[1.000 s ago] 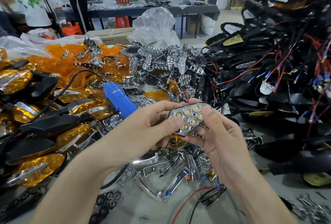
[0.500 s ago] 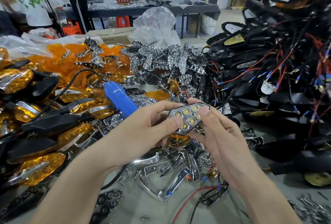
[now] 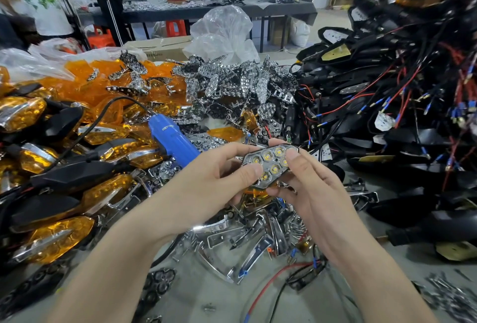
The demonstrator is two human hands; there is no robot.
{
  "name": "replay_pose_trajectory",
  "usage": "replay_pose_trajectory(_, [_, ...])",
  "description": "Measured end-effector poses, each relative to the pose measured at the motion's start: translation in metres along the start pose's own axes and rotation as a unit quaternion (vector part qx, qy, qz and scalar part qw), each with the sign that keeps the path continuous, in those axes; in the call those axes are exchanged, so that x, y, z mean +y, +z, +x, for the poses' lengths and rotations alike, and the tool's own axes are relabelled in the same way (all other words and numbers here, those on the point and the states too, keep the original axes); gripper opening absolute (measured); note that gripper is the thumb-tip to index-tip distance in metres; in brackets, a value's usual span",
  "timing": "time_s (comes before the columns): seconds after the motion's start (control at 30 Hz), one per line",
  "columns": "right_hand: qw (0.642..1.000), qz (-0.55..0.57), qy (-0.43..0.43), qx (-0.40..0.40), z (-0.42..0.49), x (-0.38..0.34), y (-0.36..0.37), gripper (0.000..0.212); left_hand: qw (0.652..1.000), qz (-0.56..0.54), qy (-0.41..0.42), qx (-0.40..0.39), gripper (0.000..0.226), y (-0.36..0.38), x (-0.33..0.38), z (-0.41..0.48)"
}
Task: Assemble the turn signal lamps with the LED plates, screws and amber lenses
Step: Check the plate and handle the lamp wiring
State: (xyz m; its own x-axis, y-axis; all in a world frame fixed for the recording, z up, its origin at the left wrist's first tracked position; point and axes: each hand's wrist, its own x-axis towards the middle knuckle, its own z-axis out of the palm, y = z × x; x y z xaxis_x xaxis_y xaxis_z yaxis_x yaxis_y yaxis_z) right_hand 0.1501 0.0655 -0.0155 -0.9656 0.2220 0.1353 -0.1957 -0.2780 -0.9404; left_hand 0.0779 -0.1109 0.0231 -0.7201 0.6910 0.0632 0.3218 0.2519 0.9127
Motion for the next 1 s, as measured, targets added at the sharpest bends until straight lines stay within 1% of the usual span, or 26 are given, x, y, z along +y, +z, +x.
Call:
replay_pose_trajectory(0.07, [1.000,0.006,0.006,-0.001,0.000,0.004,0.002,0.036,1.000,0.000,0.008,0.001,0.024,0.005,0.001,0.001])
replay_pose_trajectory(0.13, [1.000,0.016,0.010,-0.010,-0.001,0.010,0.005,0.041,1.000,-0.008,0.026,-0.002,0.021,0.011,0.003,0.001])
replay_pose_trajectory(0.2, [1.000,0.018,0.001,-0.003,-0.003,0.014,0.009,0.039,0.999,-0.004,0.037,-0.006,0.022,0.015,0.005,0.001])
replay_pose_trajectory(0.27, [1.000,0.007,-0.008,0.027,-0.004,0.016,0.012,0.035,1.000,0.000,0.029,0.001,0.024,0.020,0.005,0.002])
replay_pose_trajectory(0.37, [0.996,0.004,0.007,0.087,-0.004,0.019,0.012,0.033,0.999,0.011,-0.015,0.046,0.034,0.027,0.002,0.005])
replay_pose_trajectory(0.47, [0.990,0.054,0.000,0.127,0.001,0.014,0.007,0.034,0.987,0.123,-0.024,0.097,0.040,0.023,0.002,0.002])
replay_pose_trajectory(0.5, [0.986,0.076,0.001,0.146,0.002,0.011,0.003,0.033,0.985,0.138,-0.014,0.107,0.039,0.017,0.004,0.000])
replay_pose_trajectory(0.57, [0.976,0.116,-0.003,0.185,0.005,0.006,-0.004,0.025,0.983,0.139,0.000,0.121,0.035,0.004,0.009,-0.003])
replay_pose_trajectory(0.67, [0.963,0.150,0.007,0.224,0.007,0.002,-0.013,0.014,0.979,0.150,-0.004,0.135,0.025,-0.008,0.008,-0.005])
replay_pose_trajectory(0.73, [0.962,0.159,0.017,0.223,0.006,0.000,-0.016,0.014,0.976,0.169,-0.021,0.138,0.020,-0.010,0.000,-0.003])
replay_pose_trajectory(0.87, [0.970,0.136,0.022,0.200,0.003,-0.003,-0.012,0.019,0.964,0.211,-0.041,0.157,0.016,-0.011,-0.013,0.001])
replay_pose_trajectory(1.0, [0.969,0.167,0.038,0.176,0.000,-0.005,-0.005,0.024,0.962,0.199,-0.041,0.181,0.016,-0.013,-0.015,0.004])
